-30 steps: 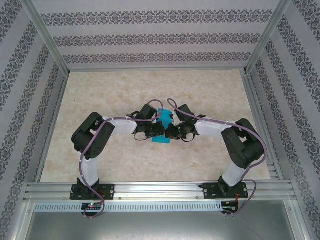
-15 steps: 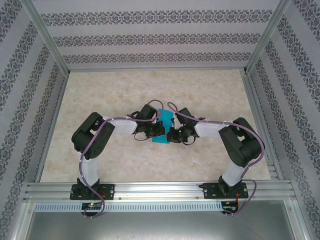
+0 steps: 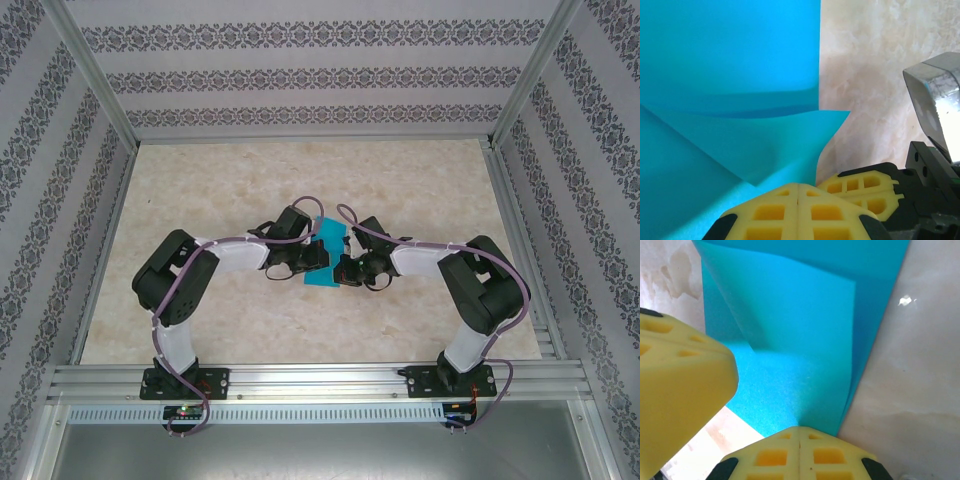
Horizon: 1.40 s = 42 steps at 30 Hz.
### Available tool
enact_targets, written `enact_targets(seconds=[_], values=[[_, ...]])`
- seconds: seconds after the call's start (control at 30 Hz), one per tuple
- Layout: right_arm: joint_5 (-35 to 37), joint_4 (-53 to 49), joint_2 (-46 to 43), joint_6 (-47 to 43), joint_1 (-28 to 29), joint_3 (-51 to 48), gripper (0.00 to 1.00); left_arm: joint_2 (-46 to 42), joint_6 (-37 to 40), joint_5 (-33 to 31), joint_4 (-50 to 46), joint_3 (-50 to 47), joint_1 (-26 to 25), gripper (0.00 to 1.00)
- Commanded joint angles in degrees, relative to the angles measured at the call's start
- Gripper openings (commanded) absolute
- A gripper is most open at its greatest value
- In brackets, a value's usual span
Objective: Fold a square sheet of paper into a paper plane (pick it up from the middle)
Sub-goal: Fold the triangle a second time at the center of the table.
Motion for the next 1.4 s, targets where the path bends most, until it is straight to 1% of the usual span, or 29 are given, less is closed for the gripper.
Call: enact_targets(seconds=[0.0,0.47,0.7,1.0,1.2,1.37], values=[[3.2,-2.5,3.0,1.1,0.0,-2.3,0.0,-0.3,-1.8,1.5,2.0,-2.5,-1.0,0.03],[3.1,-2.8,3.0,1.1,0.2,-2.5,0.0,3.5,-6.0,2.8,6.0,-1.9,-2.7,0.02],[3.2,-3.0,2.8,1.1,0.2,-3.0,0.0,3.3,-8.7,2.6,9.9,-3.2,-2.7,0.02],[3.3,-2.9,2.8,1.1,0.2,-3.1,0.0,1.5,-11.3,-0.3,12.8,-5.7,-2.6,0.01],[3.5,-3.0,2.8,1.1,0.2,-3.3,0.0,1.5,-14.9,-0.5,18.3,-7.9,-2.3,0.0],[3.5,-3.0,2.8,1.0,0.2,-3.3,0.0,0.1,-14.8,-1.8,18.1,-8.5,-2.2,0.0]])
